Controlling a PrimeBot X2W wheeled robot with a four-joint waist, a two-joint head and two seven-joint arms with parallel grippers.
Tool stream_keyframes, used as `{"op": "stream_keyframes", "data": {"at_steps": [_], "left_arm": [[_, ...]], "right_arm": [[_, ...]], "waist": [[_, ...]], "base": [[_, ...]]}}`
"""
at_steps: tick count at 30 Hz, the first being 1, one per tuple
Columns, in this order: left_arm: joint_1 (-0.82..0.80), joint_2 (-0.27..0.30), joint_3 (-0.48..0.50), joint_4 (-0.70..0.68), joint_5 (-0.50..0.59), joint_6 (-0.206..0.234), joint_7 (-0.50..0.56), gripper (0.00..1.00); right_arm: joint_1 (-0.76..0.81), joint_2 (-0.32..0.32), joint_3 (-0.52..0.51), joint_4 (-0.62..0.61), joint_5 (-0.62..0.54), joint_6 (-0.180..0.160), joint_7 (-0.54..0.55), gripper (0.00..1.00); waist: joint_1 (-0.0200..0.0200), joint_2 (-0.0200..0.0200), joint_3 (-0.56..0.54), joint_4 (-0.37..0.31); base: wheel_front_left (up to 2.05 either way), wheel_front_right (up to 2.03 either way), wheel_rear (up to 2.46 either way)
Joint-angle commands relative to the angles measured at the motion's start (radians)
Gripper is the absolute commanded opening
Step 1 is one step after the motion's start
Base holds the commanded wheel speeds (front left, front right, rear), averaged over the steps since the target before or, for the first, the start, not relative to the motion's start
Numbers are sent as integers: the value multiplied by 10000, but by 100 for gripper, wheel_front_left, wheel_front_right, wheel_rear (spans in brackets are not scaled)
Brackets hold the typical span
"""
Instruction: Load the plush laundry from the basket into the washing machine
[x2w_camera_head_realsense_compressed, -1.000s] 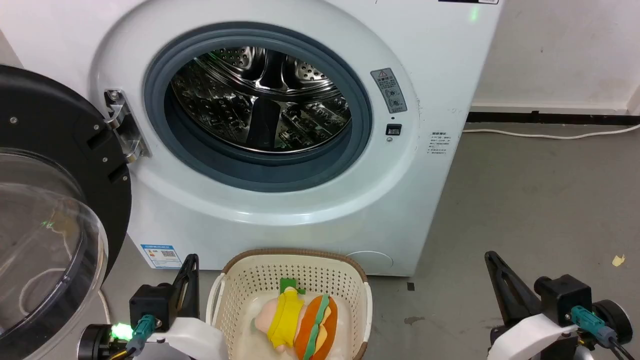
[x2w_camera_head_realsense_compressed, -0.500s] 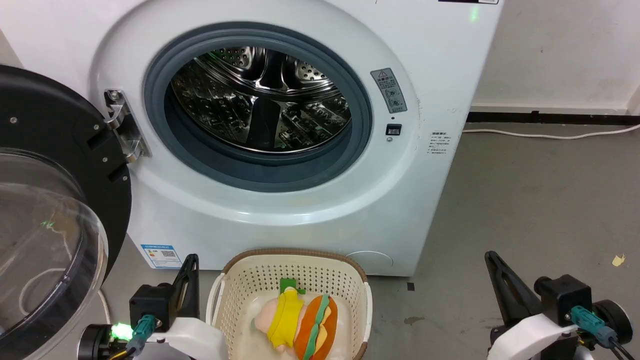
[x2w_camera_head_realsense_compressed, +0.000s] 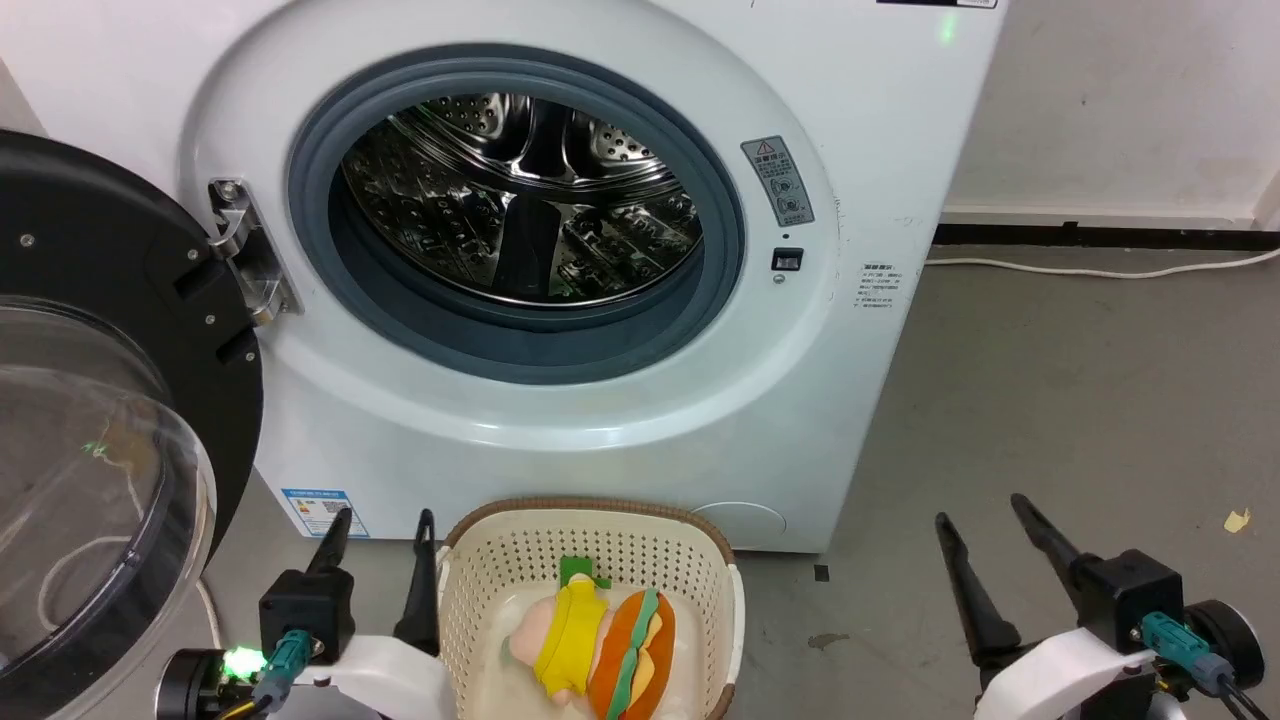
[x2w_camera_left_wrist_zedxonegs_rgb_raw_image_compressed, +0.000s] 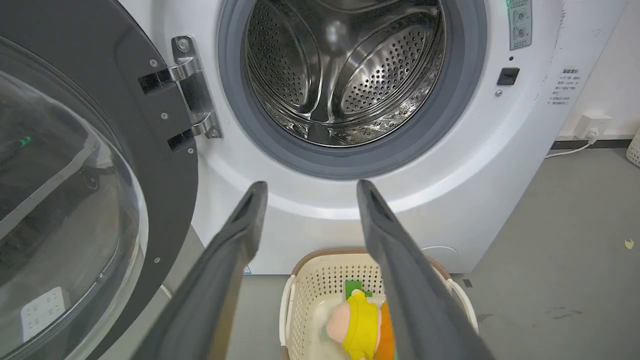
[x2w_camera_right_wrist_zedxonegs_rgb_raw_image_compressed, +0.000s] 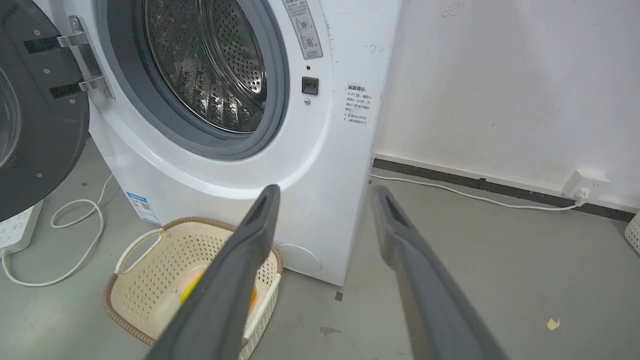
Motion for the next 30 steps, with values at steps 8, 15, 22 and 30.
{"op": "stream_keyframes", "data": {"at_steps": [8,15,22,30], "left_arm": [[16,29,-174,49,-194,-124,-252,100],[-98,144,-301,227,-299,-197,-377,100],[-368,439,-510,610,-531,-275,-511,100],[-784,871,-802,1194,-829,-362,-419,100]], "right_arm": [[129,0,-136,-136,281,1,-252,100],[125,0,-172,-253,468,1,-377,100],[34,-1,-154,-395,716,1,-523,100],[-4,-1,-65,-554,1023,2,-689,100]], "waist": [[0,0,175,-106],[0,0,493,-262],[0,0,1029,-546],[0,0,1670,-974]], "base": [[0,0,0],[0,0,0],[0,0,0],[0,0,0]]}}
